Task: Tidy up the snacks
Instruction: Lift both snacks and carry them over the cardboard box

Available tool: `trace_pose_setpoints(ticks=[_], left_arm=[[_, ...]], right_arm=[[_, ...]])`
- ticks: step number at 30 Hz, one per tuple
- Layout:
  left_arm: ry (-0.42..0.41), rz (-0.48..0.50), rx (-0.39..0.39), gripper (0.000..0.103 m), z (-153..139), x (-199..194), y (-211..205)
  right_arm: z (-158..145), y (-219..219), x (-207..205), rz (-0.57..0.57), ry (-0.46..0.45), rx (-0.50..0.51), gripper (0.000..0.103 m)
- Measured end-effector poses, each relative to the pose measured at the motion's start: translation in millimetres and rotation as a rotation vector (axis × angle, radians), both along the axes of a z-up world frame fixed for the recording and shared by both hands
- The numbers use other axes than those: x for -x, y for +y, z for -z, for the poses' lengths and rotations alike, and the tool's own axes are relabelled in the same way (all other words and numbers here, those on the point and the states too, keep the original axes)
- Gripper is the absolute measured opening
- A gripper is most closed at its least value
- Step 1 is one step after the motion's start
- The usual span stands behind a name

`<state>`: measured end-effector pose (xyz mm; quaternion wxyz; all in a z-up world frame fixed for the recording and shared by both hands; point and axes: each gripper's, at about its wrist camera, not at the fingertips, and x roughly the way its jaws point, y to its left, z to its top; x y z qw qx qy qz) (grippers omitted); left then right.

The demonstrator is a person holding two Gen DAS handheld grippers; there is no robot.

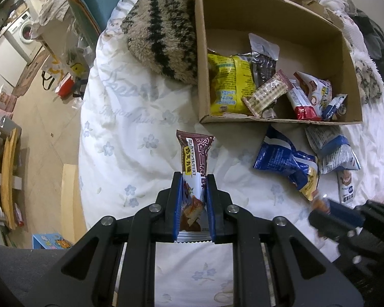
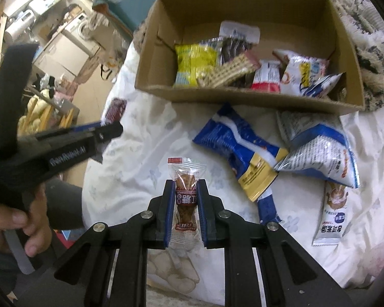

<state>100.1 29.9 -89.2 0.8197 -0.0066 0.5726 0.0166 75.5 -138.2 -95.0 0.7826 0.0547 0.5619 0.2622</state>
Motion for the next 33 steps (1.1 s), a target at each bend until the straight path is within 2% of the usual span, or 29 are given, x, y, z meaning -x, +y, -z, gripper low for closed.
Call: trace_pose_setpoints(ticks=[5, 9, 15, 21, 25, 33], left_arm=[[-0.038, 0.002, 0.009, 0.014, -7.2, 1.5, -0.2], [-0.103, 0.003, 0.017, 0.014, -20.0, 4.4, -1.1], [-0.222, 0.020, 0.048, 0.014, -51.3, 8.7, -3.0], [-0.257, 0.027, 0.103, 0.014, -77.5, -5.9, -4.2], [-0.266, 0.035, 0.147, 0.014, -87.8, -18.6, -5.3], [-0.309, 0.083, 0.133, 0.014, -106.2, -54.6, -16.9]], right_arm=[[-20.0, -16.7, -4.6, 0.055, -0.055, -0.063, 0.018], [-38.0, -32.8, -7.5, 0.118, -0.115, -0.114, 0.018], [-71.5, -66.6, -15.3, 0.200, -0.189, -0.291, 0.018], [-97.2, -88.7, -31.6, 0.248, -0.231, -0.320, 0.018], [-107.8, -107.3, -41.1, 0.275, -0.239, -0.419, 0.018], [-124.2, -122.4, -68.1, 0.305, -0.278, -0.392, 0.018]])
